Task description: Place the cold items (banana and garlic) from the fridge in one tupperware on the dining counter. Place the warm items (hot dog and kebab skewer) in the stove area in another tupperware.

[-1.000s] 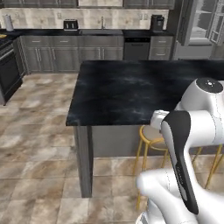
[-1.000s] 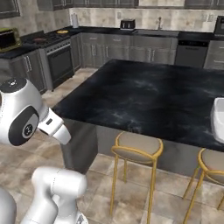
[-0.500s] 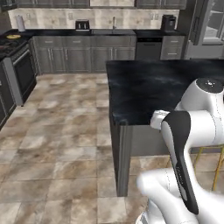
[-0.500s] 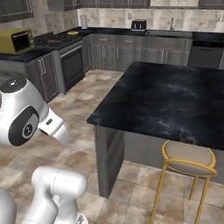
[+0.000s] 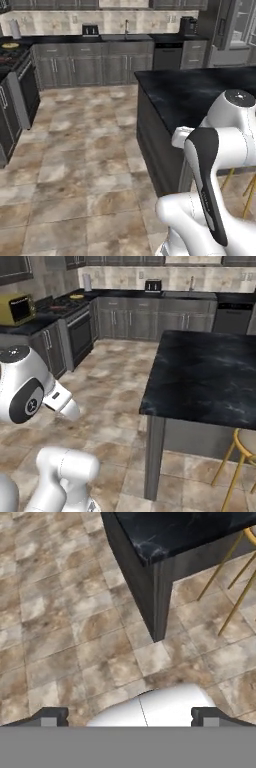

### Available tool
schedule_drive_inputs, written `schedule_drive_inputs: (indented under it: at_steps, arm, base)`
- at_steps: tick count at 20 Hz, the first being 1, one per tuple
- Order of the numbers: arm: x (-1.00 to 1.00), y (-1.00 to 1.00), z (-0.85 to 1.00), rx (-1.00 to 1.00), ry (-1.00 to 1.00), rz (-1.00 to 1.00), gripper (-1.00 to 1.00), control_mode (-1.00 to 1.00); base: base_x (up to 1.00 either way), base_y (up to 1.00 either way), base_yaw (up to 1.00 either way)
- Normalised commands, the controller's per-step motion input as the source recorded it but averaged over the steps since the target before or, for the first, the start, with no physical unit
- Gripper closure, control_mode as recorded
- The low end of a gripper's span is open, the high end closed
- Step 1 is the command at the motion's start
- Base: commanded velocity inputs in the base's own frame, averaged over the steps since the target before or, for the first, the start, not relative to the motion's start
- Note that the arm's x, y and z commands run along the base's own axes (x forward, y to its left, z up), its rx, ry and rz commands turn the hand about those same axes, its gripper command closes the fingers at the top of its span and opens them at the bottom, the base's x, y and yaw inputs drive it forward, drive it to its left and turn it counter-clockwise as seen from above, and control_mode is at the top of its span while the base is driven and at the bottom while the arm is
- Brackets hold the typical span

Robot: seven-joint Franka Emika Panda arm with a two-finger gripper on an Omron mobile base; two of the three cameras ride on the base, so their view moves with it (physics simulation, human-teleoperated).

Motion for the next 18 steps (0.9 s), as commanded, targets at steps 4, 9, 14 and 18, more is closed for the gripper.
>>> schedule_drive_inputs:
  at_steps: [4,9,14,18]
  arm:
    - [0.0,0.0,0.0,0.0,0.0,0.0,-1.0,1.0]
    - [0.0,0.0,0.0,0.0,0.0,0.0,-1.0,1.0]
    - [0.0,0.0,0.0,0.0,0.0,0.0,-1.0,1.0]
    - [0.0,0.0,0.0,0.0,0.0,0.0,-1.0,1.0]
  base:
    - [0.75,1.0,-0.42]
    - [0.91,0.97,-0.35]
    - [1.0,0.56,0.01]
    - [1.0,0.28,0.24]
